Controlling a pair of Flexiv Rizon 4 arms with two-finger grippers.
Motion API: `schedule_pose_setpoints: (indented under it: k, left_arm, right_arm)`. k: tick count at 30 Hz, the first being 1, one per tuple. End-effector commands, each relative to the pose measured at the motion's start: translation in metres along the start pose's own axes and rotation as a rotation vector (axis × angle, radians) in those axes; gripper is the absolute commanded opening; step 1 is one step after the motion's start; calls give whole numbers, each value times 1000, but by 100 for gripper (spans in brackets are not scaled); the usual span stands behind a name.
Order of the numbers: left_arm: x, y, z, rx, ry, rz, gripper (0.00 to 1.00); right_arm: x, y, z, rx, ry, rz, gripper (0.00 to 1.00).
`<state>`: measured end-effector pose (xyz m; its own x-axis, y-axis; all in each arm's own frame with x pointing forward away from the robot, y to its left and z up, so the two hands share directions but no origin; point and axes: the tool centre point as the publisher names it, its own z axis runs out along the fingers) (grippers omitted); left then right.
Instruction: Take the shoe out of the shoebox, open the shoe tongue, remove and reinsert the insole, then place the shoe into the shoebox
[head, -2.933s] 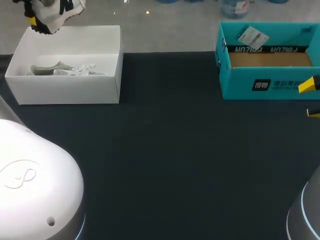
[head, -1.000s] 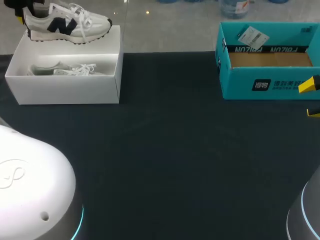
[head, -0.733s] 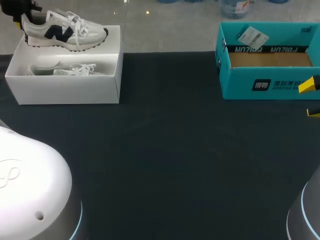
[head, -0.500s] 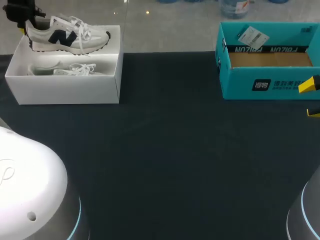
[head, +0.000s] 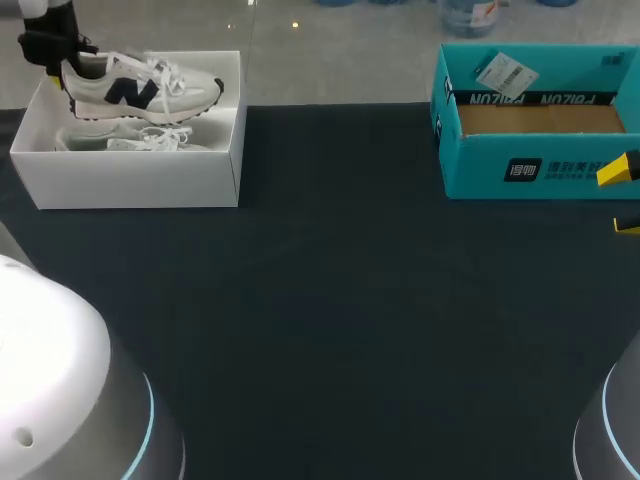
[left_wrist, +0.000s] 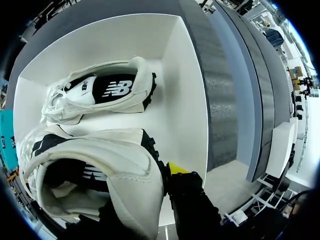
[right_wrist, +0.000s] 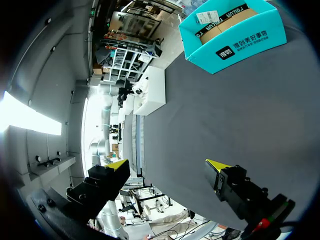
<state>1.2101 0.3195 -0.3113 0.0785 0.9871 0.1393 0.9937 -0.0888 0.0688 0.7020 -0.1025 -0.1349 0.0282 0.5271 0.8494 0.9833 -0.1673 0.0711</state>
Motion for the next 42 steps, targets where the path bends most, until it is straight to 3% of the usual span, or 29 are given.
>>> schedule_pose_setpoints:
  k: [1,15,29,30,32,42]
  left_arm:
    - [0,11,21,16,-8,-3,0]
    - [-8,27,62,39,4,-50,0]
    - [-5,44,87,79,28,-107,0]
    - [-4,45,86,87,26,-116,23]
    - [-2,46,80,96,17,-121,97]
    - [-2,36,22,86,-35,-161,100]
  right_arm:
    - [0,-2,0,-2,-3,1,100]
    - [0,-2,0,-2,-3,1,100]
    - [0,-2,0,-2,-3,1,100]
    - [0,-2,0,-2,-3,1,100]
    - [0,-2,0,-2,-3,1,100]
    - [0,-2,0,-2,-3,1,100]
